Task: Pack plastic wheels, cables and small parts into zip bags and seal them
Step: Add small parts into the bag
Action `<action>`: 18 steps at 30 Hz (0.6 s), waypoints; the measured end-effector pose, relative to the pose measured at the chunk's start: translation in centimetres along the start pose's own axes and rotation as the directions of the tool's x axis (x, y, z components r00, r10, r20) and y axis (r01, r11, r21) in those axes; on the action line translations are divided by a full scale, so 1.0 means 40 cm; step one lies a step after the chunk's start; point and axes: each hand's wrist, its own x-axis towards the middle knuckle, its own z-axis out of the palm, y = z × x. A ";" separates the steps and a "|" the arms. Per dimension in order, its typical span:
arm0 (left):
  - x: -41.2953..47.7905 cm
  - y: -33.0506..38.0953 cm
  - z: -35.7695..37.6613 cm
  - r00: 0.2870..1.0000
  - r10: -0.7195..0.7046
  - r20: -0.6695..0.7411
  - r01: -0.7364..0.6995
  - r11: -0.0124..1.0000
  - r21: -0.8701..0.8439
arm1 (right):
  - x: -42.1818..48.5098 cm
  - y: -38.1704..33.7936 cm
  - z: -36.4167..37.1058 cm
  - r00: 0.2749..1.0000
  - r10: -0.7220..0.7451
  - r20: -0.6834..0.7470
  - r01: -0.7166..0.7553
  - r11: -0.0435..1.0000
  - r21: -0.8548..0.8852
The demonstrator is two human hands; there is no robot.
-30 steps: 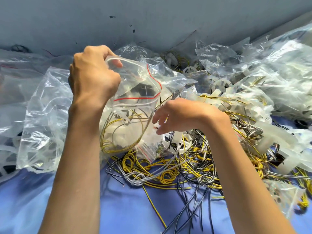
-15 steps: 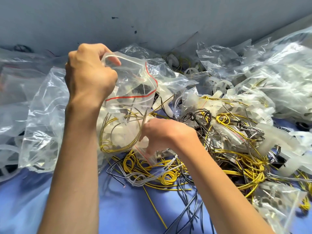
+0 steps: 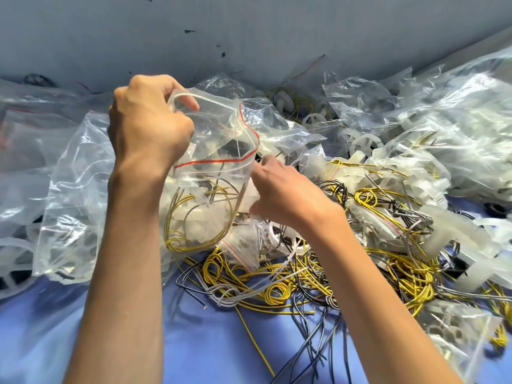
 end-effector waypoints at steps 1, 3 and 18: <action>-0.001 0.001 0.000 1.000 -0.002 -0.003 0.002 1.000 -0.001 | 0.001 -0.007 -0.003 0.999 -0.033 0.032 0.033 0.999 0.024; -0.004 0.002 -0.002 1.000 0.000 -0.004 0.000 1.000 -0.002 | 0.001 -0.023 -0.008 0.985 -0.084 0.150 0.072 0.994 0.081; -0.005 -0.003 -0.004 1.000 -0.010 0.007 0.010 1.000 -0.001 | -0.007 -0.064 0.034 0.930 -0.093 0.356 0.108 0.994 -0.023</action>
